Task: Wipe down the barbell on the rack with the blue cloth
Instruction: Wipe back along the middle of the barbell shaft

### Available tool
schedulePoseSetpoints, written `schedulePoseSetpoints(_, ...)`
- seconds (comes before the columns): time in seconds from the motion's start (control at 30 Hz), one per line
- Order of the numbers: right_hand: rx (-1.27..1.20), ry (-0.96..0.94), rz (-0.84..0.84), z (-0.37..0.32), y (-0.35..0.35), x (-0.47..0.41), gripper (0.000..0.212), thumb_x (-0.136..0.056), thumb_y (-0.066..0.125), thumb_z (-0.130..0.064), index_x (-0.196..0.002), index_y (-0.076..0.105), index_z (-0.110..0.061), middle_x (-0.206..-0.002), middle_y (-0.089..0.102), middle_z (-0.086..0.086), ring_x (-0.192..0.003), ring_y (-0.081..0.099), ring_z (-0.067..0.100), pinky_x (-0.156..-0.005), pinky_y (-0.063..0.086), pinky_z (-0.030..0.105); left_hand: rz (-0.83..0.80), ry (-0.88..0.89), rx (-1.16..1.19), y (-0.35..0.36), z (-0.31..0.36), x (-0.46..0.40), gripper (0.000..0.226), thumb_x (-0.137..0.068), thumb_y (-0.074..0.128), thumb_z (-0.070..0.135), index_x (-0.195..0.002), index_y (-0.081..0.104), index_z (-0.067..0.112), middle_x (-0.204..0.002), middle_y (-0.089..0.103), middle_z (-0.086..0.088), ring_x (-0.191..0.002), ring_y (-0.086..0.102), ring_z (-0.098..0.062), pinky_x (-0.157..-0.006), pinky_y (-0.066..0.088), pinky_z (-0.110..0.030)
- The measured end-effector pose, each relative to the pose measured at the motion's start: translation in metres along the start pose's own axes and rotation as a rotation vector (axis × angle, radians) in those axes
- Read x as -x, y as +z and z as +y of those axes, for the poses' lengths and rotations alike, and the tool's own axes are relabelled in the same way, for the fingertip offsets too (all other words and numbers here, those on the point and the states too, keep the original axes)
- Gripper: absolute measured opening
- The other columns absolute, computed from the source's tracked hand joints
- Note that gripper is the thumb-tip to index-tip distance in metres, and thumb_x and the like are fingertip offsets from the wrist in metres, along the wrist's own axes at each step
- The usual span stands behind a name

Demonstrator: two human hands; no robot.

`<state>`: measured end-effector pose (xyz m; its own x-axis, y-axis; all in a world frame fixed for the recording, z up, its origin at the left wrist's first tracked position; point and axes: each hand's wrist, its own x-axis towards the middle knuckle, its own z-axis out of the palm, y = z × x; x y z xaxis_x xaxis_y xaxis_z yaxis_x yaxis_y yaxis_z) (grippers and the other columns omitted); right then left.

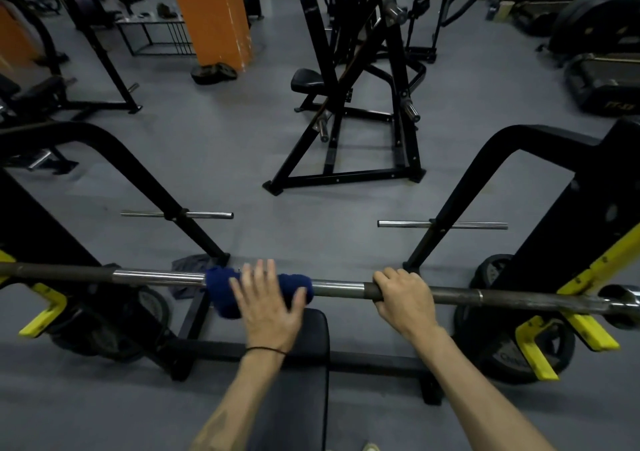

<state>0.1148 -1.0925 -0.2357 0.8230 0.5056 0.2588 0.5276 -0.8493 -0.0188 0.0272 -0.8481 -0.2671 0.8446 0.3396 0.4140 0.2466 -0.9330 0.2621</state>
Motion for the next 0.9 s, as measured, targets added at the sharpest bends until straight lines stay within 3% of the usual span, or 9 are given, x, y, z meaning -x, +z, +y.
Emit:
schedulePoseSetpoints(0.13, 0.023, -0.051, 0.07, 0.006, 0.007, 0.002, 0.037, -0.054, 0.087, -0.013, -0.08, 0.061, -0.017, -0.074, 0.057, 0.003, -0.064, 0.056, 0.026, -0.056, 0.044, 0.037, -0.144, 0.354, 0.066, 0.013, 0.096, 0.022, 0.078, -0.095, 0.044, 0.062, -0.154, 0.037, 0.012, -0.157, 0.039, -0.011, -0.147, 0.034, -0.037, -0.123, 0.012, -0.056)
schedulePoseSetpoints(0.23, 0.019, -0.082, 0.11, 0.013, 0.008, 0.006, 0.037, -0.056, 0.078, -0.005, -0.087, 0.063, -0.016, -0.081, 0.056, 0.003, -0.071, 0.053, 0.026, -0.061, 0.042, 0.037, -0.146, 0.448, 0.082, 0.009, 0.094, 0.023, 0.075, -0.097, 0.045, 0.06, -0.157, 0.034, 0.016, -0.159, 0.037, -0.01, -0.148, 0.034, -0.032, -0.124, 0.015, -0.049)
schedulePoseSetpoints(0.37, 0.012, -0.089, 0.157, 0.011, 0.006, 0.018, 0.036, -0.067, 0.078, -0.011, -0.102, 0.068, -0.012, -0.088, 0.057, 0.005, -0.074, 0.051, 0.024, -0.063, 0.044, 0.037, -0.093, 0.335, 0.042, -0.002, 0.004, 0.012, 0.073, -0.1, 0.039, 0.058, -0.155, 0.037, 0.01, -0.162, 0.033, -0.013, -0.151, 0.029, -0.032, -0.125, 0.016, -0.048)
schedulePoseSetpoints(0.47, 0.017, -0.039, 0.135, 0.002, 0.005, 0.016, 0.029, -0.072, 0.083, -0.024, -0.093, 0.065, -0.014, -0.08, 0.057, 0.003, -0.067, 0.052, 0.023, -0.059, 0.042, 0.036, -0.037, 0.093, -0.013, -0.012, -0.03, 0.002, 0.074, -0.101, 0.035, 0.057, -0.149, 0.044, 0.001, -0.153, 0.044, -0.02, -0.147, 0.034, -0.039, -0.123, 0.019, -0.055)
schedulePoseSetpoints(0.57, 0.05, -0.039, 0.116, 0.003, 0.006, 0.009, 0.038, -0.065, 0.089, -0.034, -0.078, 0.058, -0.016, -0.067, 0.055, 0.002, -0.056, 0.053, 0.024, -0.051, 0.041, 0.035, -0.029, -0.101, 0.032, -0.006, 0.013, 0.001, 0.081, -0.102, 0.031, 0.061, -0.143, 0.047, -0.007, -0.146, 0.049, -0.027, -0.144, 0.034, -0.045, -0.121, 0.02, -0.061)
schedulePoseSetpoints(0.67, 0.089, -0.104, 0.121, 0.011, 0.007, 0.004, 0.042, -0.058, 0.093, -0.031, -0.071, 0.056, -0.016, -0.058, 0.055, 0.002, -0.046, 0.055, 0.024, -0.044, 0.042, 0.033, -0.087, 0.126, 0.108, 0.006, 0.09, 0.021, 0.081, -0.102, 0.031, 0.062, -0.145, 0.047, -0.004, -0.148, 0.048, -0.023, -0.143, 0.037, -0.045, -0.119, 0.022, -0.062)
schedulePoseSetpoints(0.8, 0.143, -0.115, -0.033, 0.013, -0.001, -0.007, 0.035, -0.048, 0.091, -0.021, -0.069, 0.063, -0.019, -0.054, 0.062, 0.003, -0.045, 0.062, 0.024, -0.039, 0.043, 0.027, -0.151, 0.352, 0.089, 0.015, 0.126, 0.039, 0.079, -0.1, 0.035, 0.062, -0.154, 0.037, 0.005, -0.161, 0.034, -0.014, -0.151, 0.026, -0.034, -0.121, 0.018, -0.054)
schedulePoseSetpoints(0.87, 0.123, -0.083, -0.228, 0.014, -0.016, -0.022, 0.017, -0.073, 0.073, -0.026, -0.088, 0.069, -0.02, -0.078, 0.073, 0.009, -0.073, 0.072, 0.03, -0.058, 0.051, 0.031, -0.148, 0.404, 0.103, 0.014, 0.111, 0.031, 0.073, -0.1, 0.042, 0.056, -0.155, 0.037, 0.008, -0.16, 0.036, -0.011, -0.152, 0.027, -0.028, -0.121, 0.022, -0.05)
schedulePoseSetpoints(0.9, 0.035, -0.051, -0.42, 0.018, -0.022, -0.03, 0.014, -0.082, 0.062, -0.025, -0.093, 0.068, -0.018, -0.09, 0.074, 0.011, -0.086, 0.072, 0.033, -0.067, 0.051, 0.033, -0.145, 0.424, 0.104, 0.011, 0.1, 0.027, 0.071, -0.1, 0.044, 0.055, -0.155, 0.038, 0.01, -0.159, 0.039, -0.01, -0.151, 0.029, -0.026, -0.121, 0.025, -0.049)
